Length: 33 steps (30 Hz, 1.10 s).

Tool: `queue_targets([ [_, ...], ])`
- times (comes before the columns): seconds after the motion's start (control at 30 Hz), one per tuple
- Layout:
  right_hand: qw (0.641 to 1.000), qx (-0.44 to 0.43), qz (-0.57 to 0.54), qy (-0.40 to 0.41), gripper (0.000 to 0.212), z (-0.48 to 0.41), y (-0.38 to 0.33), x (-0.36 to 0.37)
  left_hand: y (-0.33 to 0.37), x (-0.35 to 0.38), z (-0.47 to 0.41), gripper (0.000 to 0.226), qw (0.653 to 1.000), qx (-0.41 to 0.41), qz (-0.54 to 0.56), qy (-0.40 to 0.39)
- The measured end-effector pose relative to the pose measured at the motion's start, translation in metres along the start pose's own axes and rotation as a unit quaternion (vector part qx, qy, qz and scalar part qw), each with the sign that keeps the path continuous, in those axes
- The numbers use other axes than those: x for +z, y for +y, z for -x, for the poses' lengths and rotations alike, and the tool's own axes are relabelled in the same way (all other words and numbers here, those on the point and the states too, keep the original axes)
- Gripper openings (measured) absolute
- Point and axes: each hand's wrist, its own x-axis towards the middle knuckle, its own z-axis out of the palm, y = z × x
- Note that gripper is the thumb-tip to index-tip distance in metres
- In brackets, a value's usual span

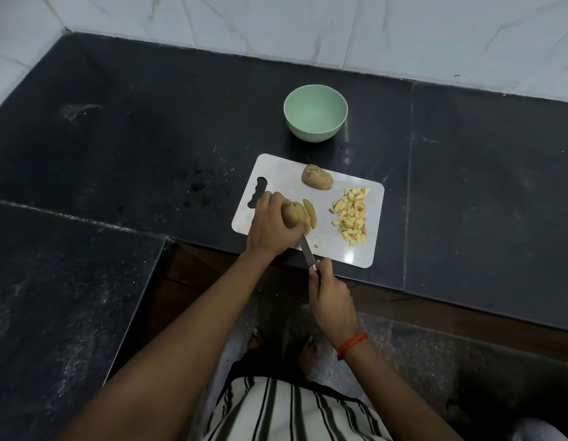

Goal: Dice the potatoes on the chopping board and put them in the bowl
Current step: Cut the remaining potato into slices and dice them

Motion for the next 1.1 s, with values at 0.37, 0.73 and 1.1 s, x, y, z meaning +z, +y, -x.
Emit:
queue_targets([
  [0.37,0.999,0.005,0.033,0.018,0.015,0.003,-0.002,0.007,0.014,-0.004,-0.007,0.067,0.995,-0.079,-0.028,-0.052],
  [0.73,0.999,0.015,-0.023,0.046,0.017,0.057,0.029,-0.017,0.009,-0.003,-0.003,0.048,0.997,-0.071,0.027,-0.017],
  [1.1,0.995,-0.055,-0.007,0.082,0.010,-0.035,-0.033,-0.024,-0.018,-0.001,0.023,0.039,0.991,0.019,0.120,0.060],
])
